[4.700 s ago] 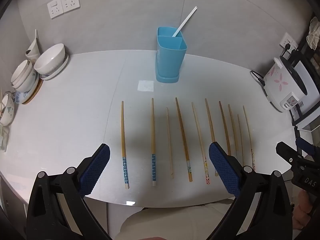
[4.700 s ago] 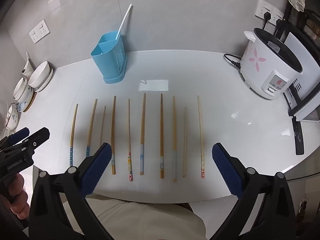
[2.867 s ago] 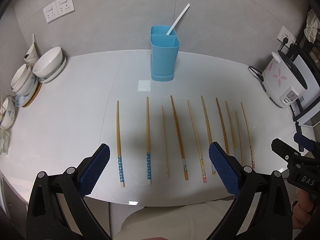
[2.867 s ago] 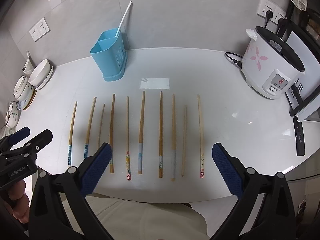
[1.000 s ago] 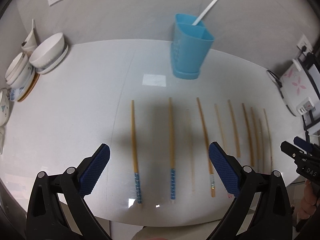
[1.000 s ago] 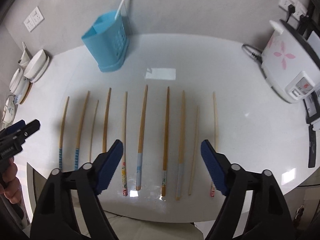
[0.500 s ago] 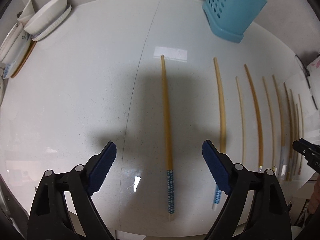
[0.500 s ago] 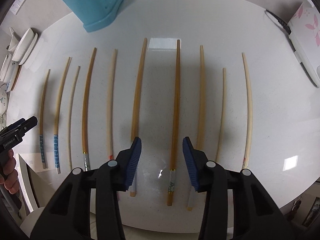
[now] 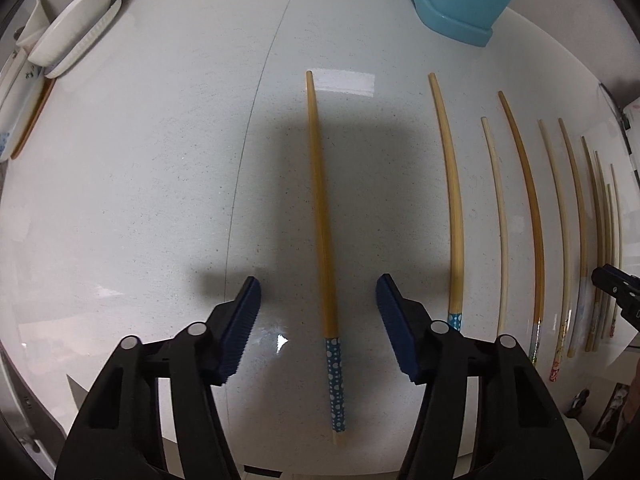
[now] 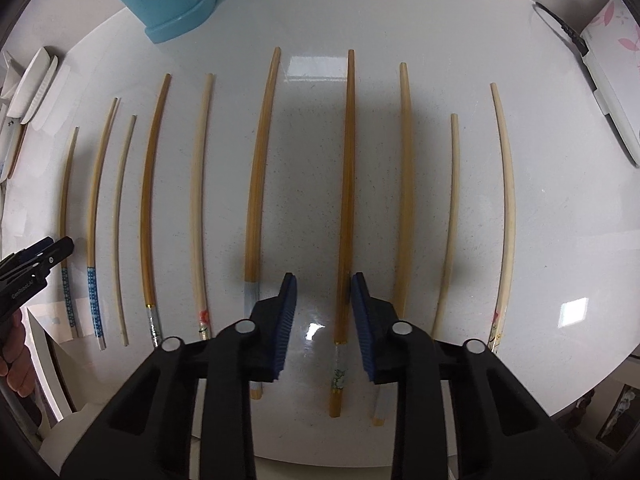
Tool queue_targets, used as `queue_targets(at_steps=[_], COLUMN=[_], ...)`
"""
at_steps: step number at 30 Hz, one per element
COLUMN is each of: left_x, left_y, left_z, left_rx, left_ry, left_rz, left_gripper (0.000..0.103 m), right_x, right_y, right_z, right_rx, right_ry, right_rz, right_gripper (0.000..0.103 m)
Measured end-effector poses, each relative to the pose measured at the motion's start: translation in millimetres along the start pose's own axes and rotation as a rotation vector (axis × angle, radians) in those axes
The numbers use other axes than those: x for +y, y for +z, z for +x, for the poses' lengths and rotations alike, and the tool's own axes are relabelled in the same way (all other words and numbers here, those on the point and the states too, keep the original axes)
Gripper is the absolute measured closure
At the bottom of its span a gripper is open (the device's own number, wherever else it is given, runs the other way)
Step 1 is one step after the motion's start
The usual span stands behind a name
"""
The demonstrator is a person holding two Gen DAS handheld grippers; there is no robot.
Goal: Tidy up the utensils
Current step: 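Close the left tool on a blue-patterned chopstick while the right tool grasps a blue-tipped one, then lift the chopstick with the left tool while the right tool carries its chopstick to the holder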
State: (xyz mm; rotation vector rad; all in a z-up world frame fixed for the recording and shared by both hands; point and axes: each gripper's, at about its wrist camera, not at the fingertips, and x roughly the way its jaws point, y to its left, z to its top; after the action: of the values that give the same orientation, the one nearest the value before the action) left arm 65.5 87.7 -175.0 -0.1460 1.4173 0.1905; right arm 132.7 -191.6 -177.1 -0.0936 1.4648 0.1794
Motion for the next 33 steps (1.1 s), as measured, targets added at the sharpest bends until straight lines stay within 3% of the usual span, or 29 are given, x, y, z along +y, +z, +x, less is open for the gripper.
queue_targets(at_steps=[6, 10, 22, 33], left_x=[-6, -13, -8, -13], left_y=[-1, 4, 17, 37], left_z=[-8, -13, -24, -74], left_rx=[0.022, 0.055, 0.008, -0.167], left_ry=[0.009, 0.012, -0.043, -0.091], left_rz=[0.002, 0.005, -0.009, -0.014], left_gripper=[0.070, 0.095, 0.096, 0.096], right_x=[-1, 2, -8, -9], right_y=[6, 14, 22, 33], right_z=[10, 13, 11, -15], right_rx=[0.004, 0.023, 0.009, -0.112], right_ry=[-0.016, -0.045, -0.005, 0.048], right_rz=[0.004, 0.020, 0.060, 0.050], right_gripper=[0.089, 0.097, 0.097, 0.097])
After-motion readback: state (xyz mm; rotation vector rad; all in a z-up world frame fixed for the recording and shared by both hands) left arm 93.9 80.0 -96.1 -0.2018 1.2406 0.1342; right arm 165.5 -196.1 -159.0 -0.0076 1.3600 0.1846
